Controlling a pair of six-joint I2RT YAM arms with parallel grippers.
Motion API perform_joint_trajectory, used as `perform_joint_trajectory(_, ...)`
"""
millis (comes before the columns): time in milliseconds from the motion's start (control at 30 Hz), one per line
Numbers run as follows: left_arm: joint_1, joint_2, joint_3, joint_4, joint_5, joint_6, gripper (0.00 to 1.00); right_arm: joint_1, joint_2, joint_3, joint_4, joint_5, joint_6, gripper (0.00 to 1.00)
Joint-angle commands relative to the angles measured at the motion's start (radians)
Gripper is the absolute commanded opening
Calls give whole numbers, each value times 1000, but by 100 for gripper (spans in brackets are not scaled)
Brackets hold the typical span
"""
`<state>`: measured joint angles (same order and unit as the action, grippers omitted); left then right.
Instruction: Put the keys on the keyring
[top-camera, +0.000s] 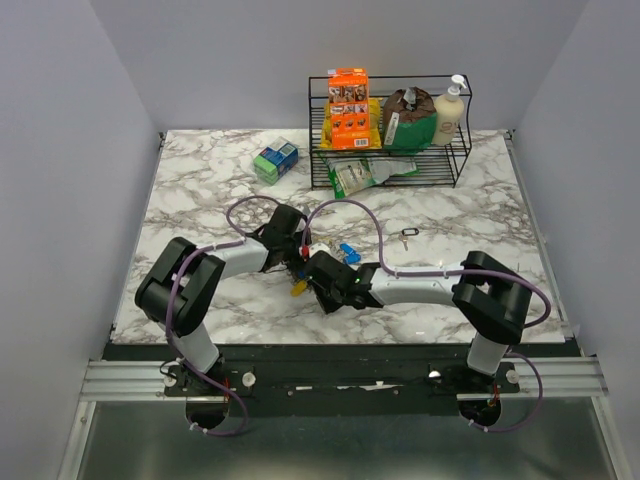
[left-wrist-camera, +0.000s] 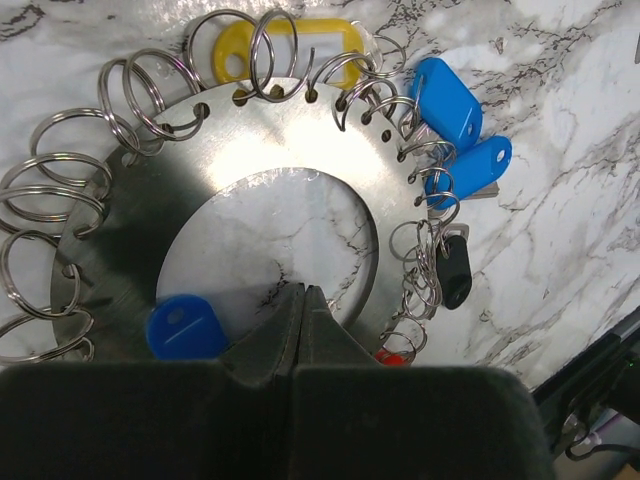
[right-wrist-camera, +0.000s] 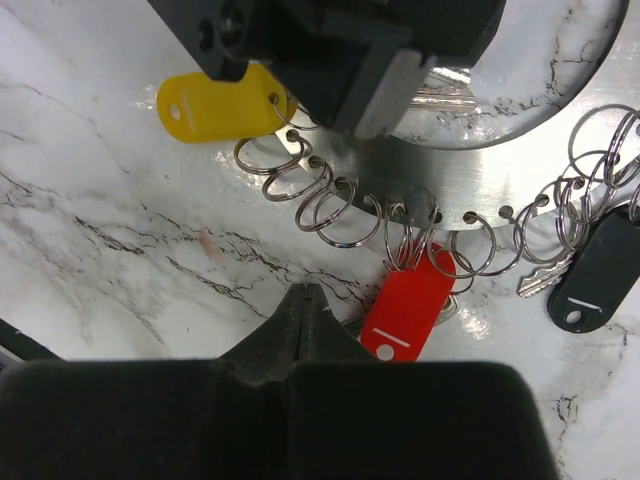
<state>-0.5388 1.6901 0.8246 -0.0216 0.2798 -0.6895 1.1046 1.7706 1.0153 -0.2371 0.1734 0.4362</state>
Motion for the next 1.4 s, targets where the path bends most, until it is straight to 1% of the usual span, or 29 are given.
perform_joint_trajectory(0, -10, 2, -35, -1, 25, -2, 0, 1, 20, -12, -119, 84, 30, 0)
perform_joint_trajectory(333, -10, -44, -107, -24, -10, 2, 0, -3, -45, -72, -211, 159, 88, 1)
perform_joint_trajectory(467, -13, -66, -117, -35, -18, 1, 0, -14, -62, -99, -220, 202, 96, 1)
perform_joint_trajectory(700, -16, -89, -107, -75, -28, 8, 0, -54, -97, -133, -192, 224, 82, 1)
perform_joint_trajectory(900, -24, -109, -113, -81, -33, 1, 0, -60, -144, -156, -122, 173, 26, 2)
perform_joint_trajectory(1167, -30, -135, -114, -97, -24, -18, 0, -60, -324, -247, 11, 91, -42, 4)
perform_joint_trajectory(1367, -39, -158, -142, -97, -27, -36, 0, -60, -393, -284, 108, -15, -89, 6)
